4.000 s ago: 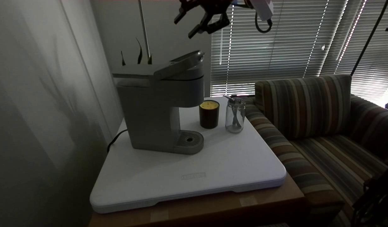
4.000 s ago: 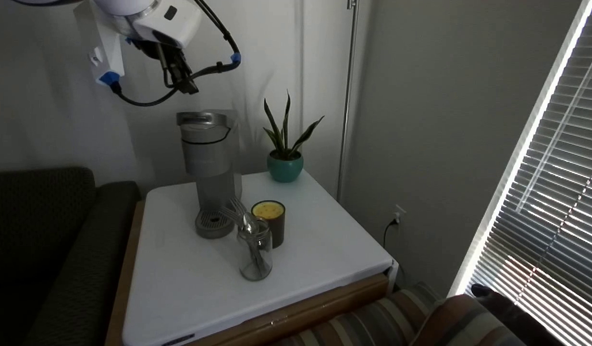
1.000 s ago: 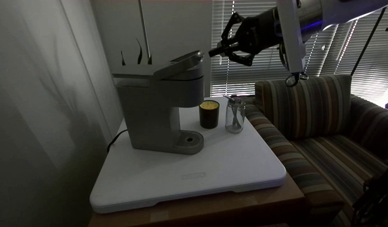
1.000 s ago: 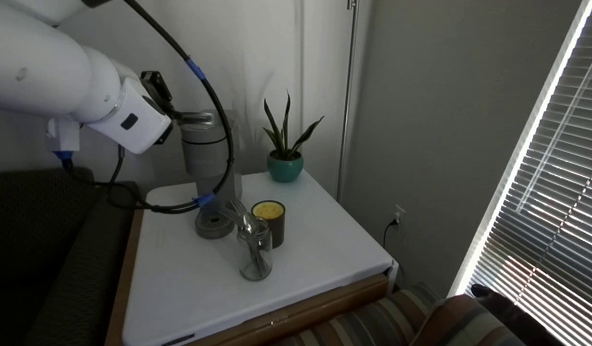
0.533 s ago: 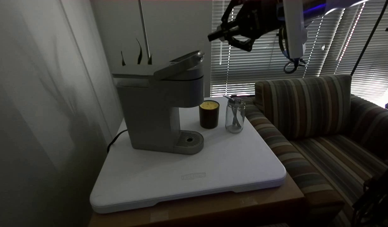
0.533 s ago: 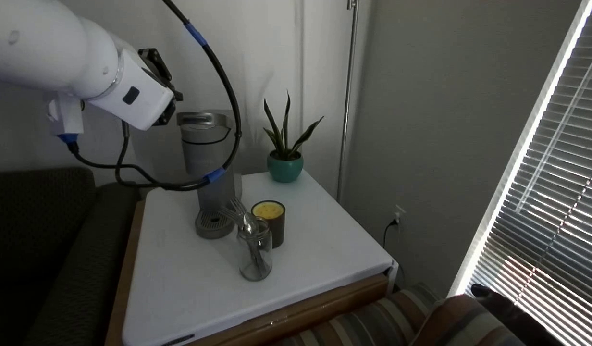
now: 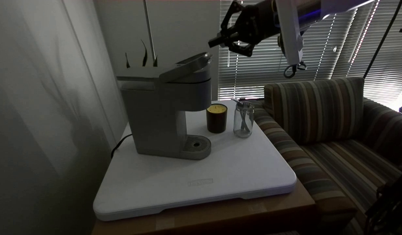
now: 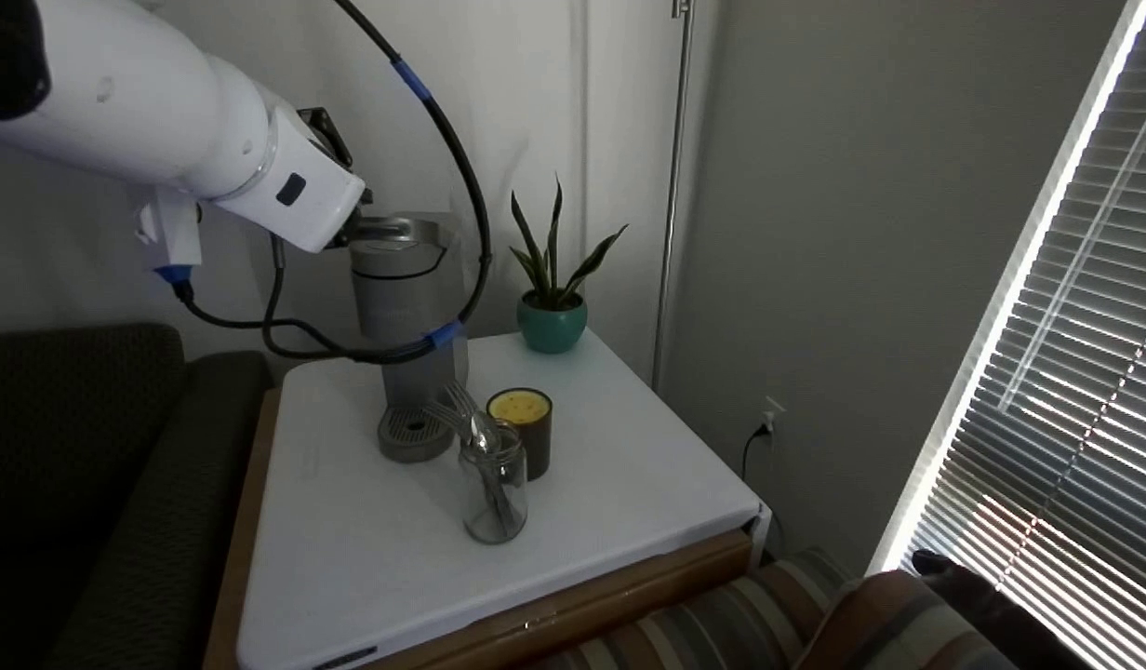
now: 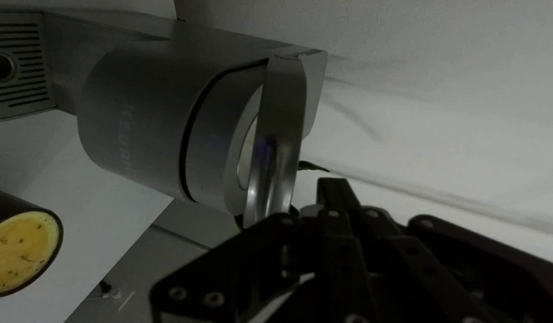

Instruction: Close the lid of the coffee maker

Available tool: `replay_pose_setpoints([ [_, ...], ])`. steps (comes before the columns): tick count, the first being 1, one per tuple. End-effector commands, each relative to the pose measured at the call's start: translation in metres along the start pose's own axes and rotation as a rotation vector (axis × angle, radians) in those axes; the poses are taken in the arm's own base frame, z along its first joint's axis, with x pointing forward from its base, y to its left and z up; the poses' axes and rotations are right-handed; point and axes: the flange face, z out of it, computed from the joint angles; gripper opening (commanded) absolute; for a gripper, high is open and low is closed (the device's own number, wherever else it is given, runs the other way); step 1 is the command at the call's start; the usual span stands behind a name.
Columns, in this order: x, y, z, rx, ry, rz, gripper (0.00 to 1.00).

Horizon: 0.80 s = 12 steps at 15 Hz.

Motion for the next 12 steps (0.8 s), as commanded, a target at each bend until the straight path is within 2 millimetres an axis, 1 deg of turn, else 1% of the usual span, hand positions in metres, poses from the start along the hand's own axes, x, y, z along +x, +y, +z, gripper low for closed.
replay_pose_setpoints([
  [1, 0.014, 0.0, 0.01, -0.043, 0.022, -0.032, 0.0],
  [3, 0.016, 0.002, 0.009, -0.056, 0.033, -0.027, 0.0],
  [6, 0.012, 0.014, 0.004, -0.052, 0.055, 0.023, 0.0],
  [10, -0.003, 0.033, 0.007, -0.026, 0.073, 0.137, 0.0],
  [12, -0.006, 0.037, 0.007, -0.019, 0.081, 0.167, 0.0],
])
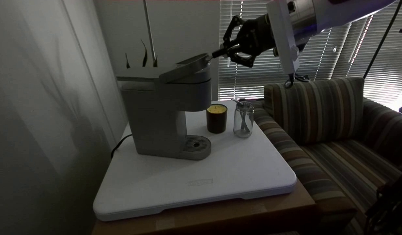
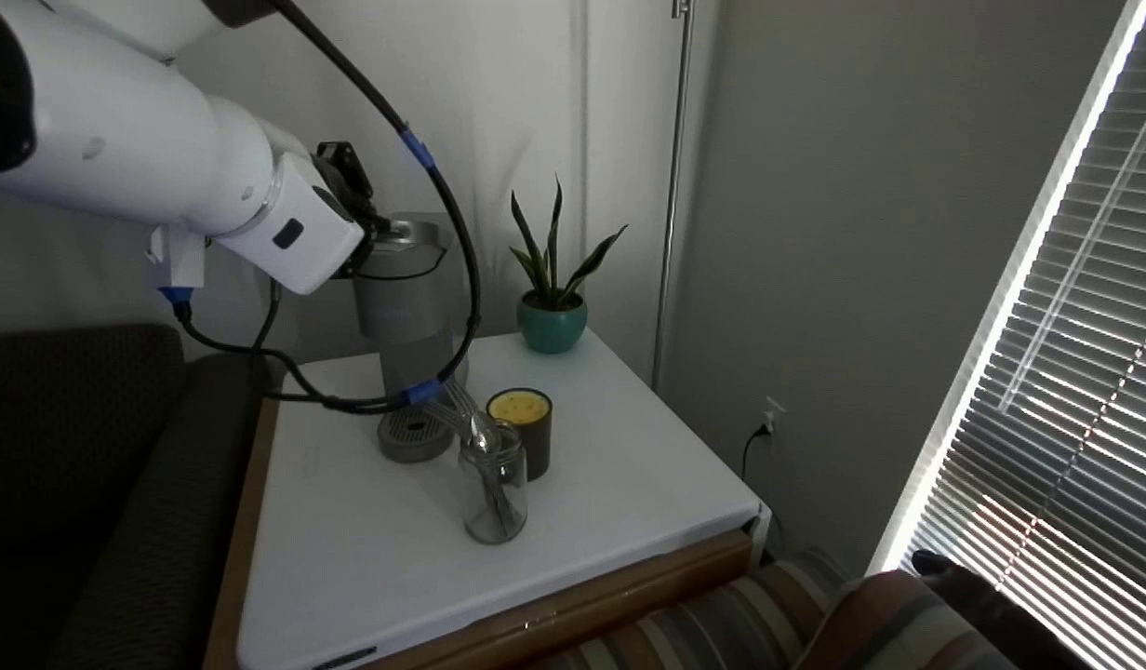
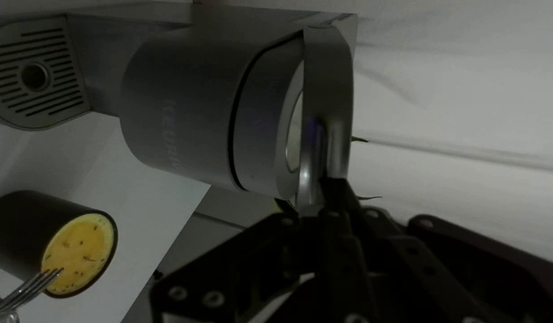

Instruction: Close the lid of the coffee maker

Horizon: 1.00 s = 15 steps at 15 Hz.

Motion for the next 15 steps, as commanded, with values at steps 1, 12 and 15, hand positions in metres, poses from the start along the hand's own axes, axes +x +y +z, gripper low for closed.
replay_pose_setpoints([
  [1, -0.002, 0.012, 0.002, 0.021, 0.013, 0.035, 0.0],
  [12, 0.006, -0.009, -0.003, 0.045, 0.019, 0.006, 0.0],
  [15, 0.007, -0.019, -0.001, 0.052, 0.012, -0.016, 0.0],
])
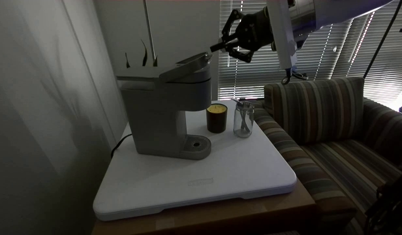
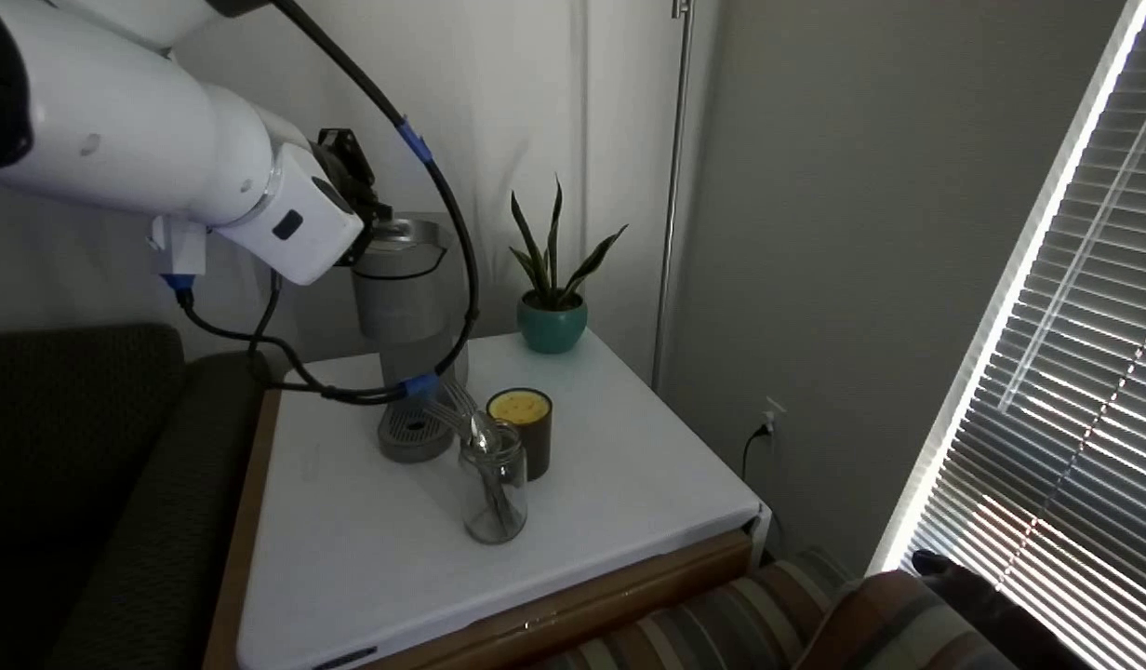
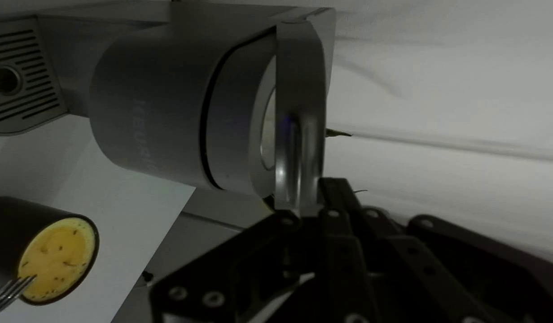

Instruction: Close the lid of the coffee maker

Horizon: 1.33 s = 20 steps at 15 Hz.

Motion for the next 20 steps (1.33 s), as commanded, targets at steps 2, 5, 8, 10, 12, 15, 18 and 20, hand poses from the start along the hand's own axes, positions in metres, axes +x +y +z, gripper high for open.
replay_pose_setpoints([
  [2, 0.007, -0.013, 0.003, 0.025, -0.005, -0.043, 0.0],
  [5, 0.006, -0.016, 0.013, 0.035, -0.015, -0.049, 0.0],
  [8, 0.003, -0.015, 0.022, 0.038, -0.031, -0.044, 0.0],
  [10, 0.0, -0.012, 0.026, 0.031, -0.041, -0.044, 0.0],
  [12, -0.002, -0.007, 0.026, 0.014, -0.045, -0.043, 0.0],
  [15, -0.001, 0.004, 0.02, 0.005, -0.03, -0.034, 0.0],
  [18, -0.002, 0.012, 0.017, 0.04, -0.019, -0.009, 0.0],
  [20, -0.004, 0.022, 0.019, 0.105, -0.014, 0.048, 0.0],
])
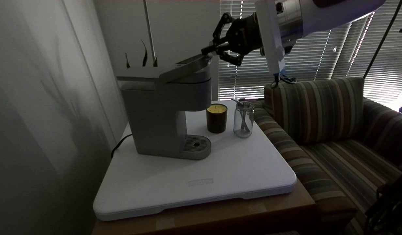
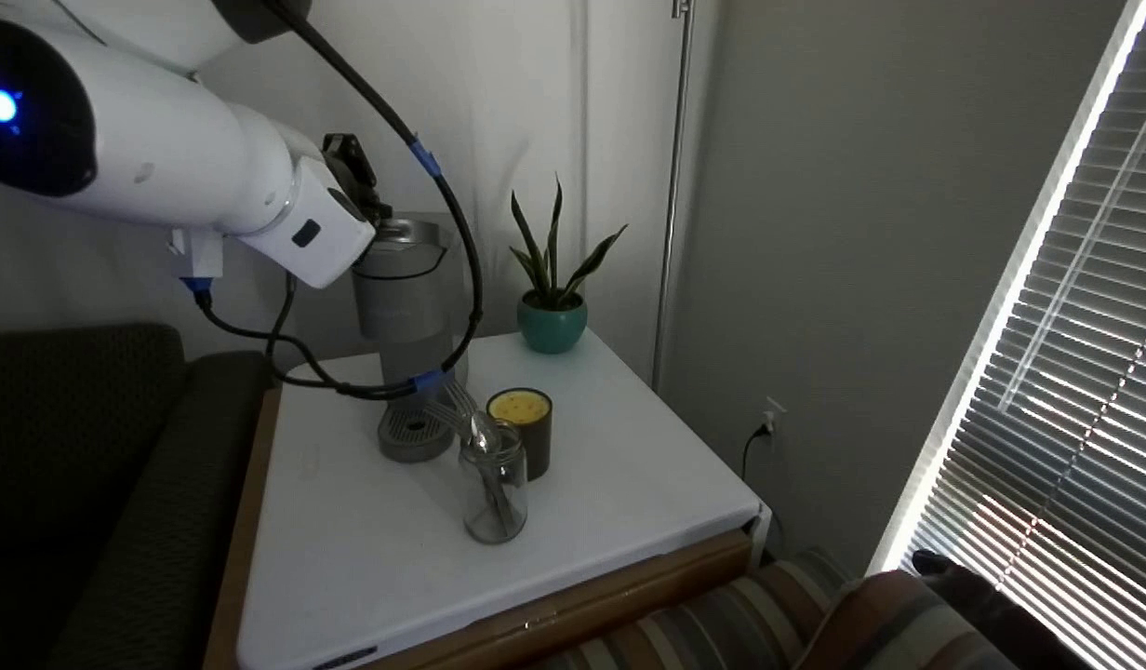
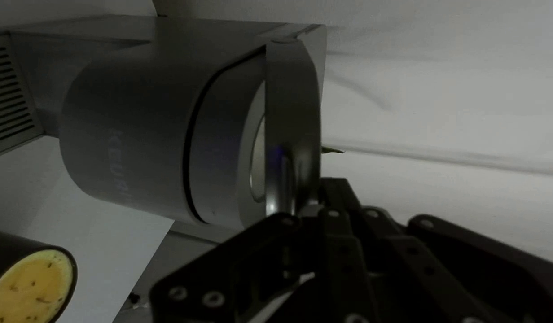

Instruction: Close the lid of the coffee maker

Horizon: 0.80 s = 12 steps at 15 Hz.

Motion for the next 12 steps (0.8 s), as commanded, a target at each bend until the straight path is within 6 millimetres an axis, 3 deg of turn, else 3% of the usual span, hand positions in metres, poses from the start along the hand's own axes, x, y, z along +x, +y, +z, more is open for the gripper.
replay_pose_setpoints([
  [1, -0.001, 0.025, -0.003, 0.098, 0.016, 0.064, 0.0],
  [5, -0.009, 0.049, 0.001, 0.196, 0.001, 0.144, 0.0],
  [6, -0.003, 0.052, -0.002, 0.202, -0.012, 0.151, 0.0],
  [12, -0.011, 0.06, 0.002, 0.173, -0.036, 0.133, 0.0],
])
